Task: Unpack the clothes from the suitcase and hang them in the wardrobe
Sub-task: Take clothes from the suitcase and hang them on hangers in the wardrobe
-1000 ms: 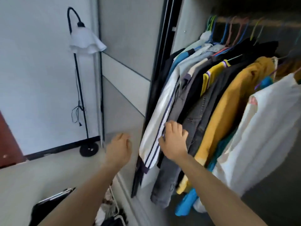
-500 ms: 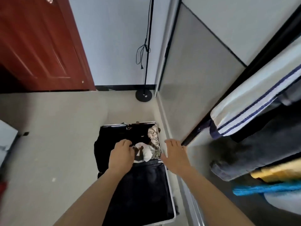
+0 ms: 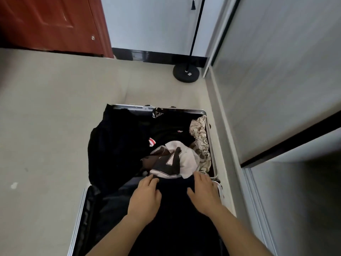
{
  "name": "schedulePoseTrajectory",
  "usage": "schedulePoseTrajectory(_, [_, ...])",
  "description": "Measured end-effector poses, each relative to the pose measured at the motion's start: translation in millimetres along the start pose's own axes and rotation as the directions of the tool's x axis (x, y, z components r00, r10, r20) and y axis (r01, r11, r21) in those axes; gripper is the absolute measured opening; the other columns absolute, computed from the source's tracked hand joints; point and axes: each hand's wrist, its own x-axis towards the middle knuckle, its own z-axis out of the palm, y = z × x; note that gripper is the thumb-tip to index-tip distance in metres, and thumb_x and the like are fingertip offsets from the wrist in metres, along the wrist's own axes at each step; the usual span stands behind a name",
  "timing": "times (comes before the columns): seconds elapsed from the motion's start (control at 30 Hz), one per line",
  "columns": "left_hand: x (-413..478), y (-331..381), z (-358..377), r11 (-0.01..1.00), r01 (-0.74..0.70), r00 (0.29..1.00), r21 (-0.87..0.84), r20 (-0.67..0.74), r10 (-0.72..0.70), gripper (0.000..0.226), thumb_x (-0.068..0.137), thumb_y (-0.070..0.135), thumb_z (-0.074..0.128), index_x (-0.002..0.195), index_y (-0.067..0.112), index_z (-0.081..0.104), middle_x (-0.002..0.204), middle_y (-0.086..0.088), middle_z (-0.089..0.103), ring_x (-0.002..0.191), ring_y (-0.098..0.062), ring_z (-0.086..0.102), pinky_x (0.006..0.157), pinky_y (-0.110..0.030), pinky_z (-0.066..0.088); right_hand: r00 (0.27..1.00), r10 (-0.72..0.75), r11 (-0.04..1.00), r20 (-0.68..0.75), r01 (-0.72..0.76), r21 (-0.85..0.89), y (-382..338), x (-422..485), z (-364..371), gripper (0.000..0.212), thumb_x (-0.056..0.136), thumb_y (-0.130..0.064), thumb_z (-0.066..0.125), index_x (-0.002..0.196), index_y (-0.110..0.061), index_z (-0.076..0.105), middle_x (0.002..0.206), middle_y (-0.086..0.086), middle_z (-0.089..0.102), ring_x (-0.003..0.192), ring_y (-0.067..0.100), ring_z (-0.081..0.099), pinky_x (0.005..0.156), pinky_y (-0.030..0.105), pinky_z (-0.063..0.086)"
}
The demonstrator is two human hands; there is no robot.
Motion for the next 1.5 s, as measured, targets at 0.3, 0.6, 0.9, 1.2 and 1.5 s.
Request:
schedulePoseTrajectory(0.3, [93,-34,102,0.994,-0.081,0.995,-0.077,-0.057,0.077,0.063,0.094,0.043,0.055,0.15,0.032,0.029,0.162,0.005,0.006,0.149,-0.013,-0.003,0.117,-0.036,0.023,0.976,0.119,0.92,-0.184,-0.039,0.389,23,120,83,0.045,0.09,-0.043,0.046,0.116,-0.01,0.064,0.127,0.012,0.053,0.12,0.033,0.047,0.092,0.039,0.042])
schedulePoseTrajectory(0.6, [91,22,27,0.672,-0.018,0.972,-0.74,-0.171,-0.163,0.024,0.102,0.023,0.04,0.088,0.018,0.06,0.085,0.003,0.064,0.087,-0.018,0.061,0.076,-0.033,0.047,0.977,0.181,0.134,-0.114,0.091,0.987,-29,85,-37,0.017,0.102,-0.02,0.047,0.091,-0.022,0.061,0.099,0.005,0.062,0.094,0.021,0.061,0.081,0.047,0.057])
schedulePoseTrajectory(0.9, [62,104,-141,-0.266,-0.057,0.998,-0.962,-0.052,-0.023,0.026,0.098,0.021,0.04,0.095,0.01,0.063,0.095,-0.008,0.07,0.091,-0.023,0.065,0.081,-0.033,0.051,0.925,0.188,-0.262,-0.33,0.371,0.891,-59,22,-220,0.012,0.102,-0.025,0.048,0.103,-0.026,0.059,0.09,-0.002,0.067,0.075,0.012,0.064,0.065,0.028,0.051])
schedulePoseTrajectory(1.2, [-65,194,-312,-0.288,0.062,0.996,-0.956,0.079,-0.047,0.057,0.092,0.043,0.04,0.052,0.014,0.068,0.056,-0.003,0.061,0.05,-0.016,0.06,0.054,-0.021,0.045,0.969,-0.005,-0.191,-0.247,0.242,0.951,-116,-103,-405,0.014,0.097,-0.018,0.051,0.101,-0.01,0.063,0.09,0.007,0.069,0.086,0.021,0.066,0.088,0.035,0.05])
schedulePoseTrajectory(1.5, [-172,252,-475,0.549,0.129,0.966,-0.826,0.229,0.119,0.038,0.046,0.03,0.074,0.073,0.004,0.069,0.076,-0.012,0.066,0.077,-0.025,0.063,0.073,-0.032,0.047,0.939,-0.192,0.152,-0.285,0.315,0.937,-191,-282,-640,0.014,0.057,-0.005,0.048,0.063,-0.011,0.059,0.06,0.001,0.055,0.057,0.014,0.054,0.054,0.022,0.038])
